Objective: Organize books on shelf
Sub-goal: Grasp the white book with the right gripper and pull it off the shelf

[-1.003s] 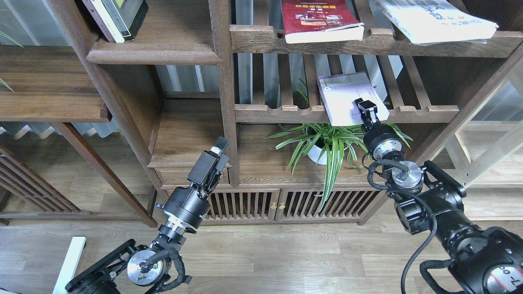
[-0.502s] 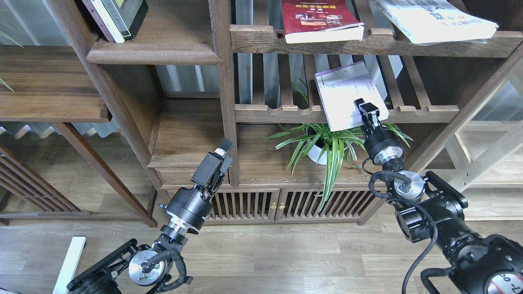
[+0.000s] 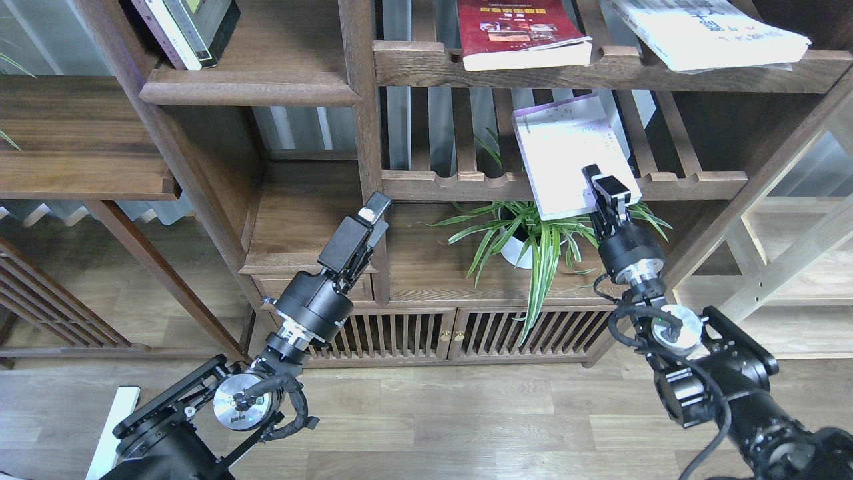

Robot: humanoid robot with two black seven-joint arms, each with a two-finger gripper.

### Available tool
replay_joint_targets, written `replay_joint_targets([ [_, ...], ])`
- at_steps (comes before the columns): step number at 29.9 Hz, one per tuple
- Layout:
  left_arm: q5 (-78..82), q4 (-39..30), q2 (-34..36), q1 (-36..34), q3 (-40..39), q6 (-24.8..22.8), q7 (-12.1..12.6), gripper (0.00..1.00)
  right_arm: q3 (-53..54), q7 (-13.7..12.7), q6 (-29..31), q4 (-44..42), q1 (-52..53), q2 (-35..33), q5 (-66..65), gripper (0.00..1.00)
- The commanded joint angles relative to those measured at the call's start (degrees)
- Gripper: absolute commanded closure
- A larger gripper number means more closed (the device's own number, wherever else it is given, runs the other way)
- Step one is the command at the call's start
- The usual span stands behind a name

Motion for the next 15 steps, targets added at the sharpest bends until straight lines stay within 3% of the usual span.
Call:
replay_joint_targets([
  [1,0.18,0.08,0.02,-0.08,0.19,0.0,1.92,0.01,0.0,-0.1,0.16,1.6,-2.46,-0.63,-0.08,0.96],
  [4,0.62,-0.27,0.11,-0.08,0.37,0.0,2.1,0.01,-0.44,-0.1,0.16,4.41,-5.1,-2.47,-0.08,0.96],
  [7,4.48,-0.89,0.37,0.27,-0.33,3.39,1.14,0.01,0.08,-0.01,0.16,7.93,-7.91,-3.36,0.01,0.95],
  [15,6.16,-2.9,0.46,0.89,0.55,4.1,1.93,0.01,0.09,-0.01,0.16,12.5,-12.66,-4.68,0.1,0.95],
])
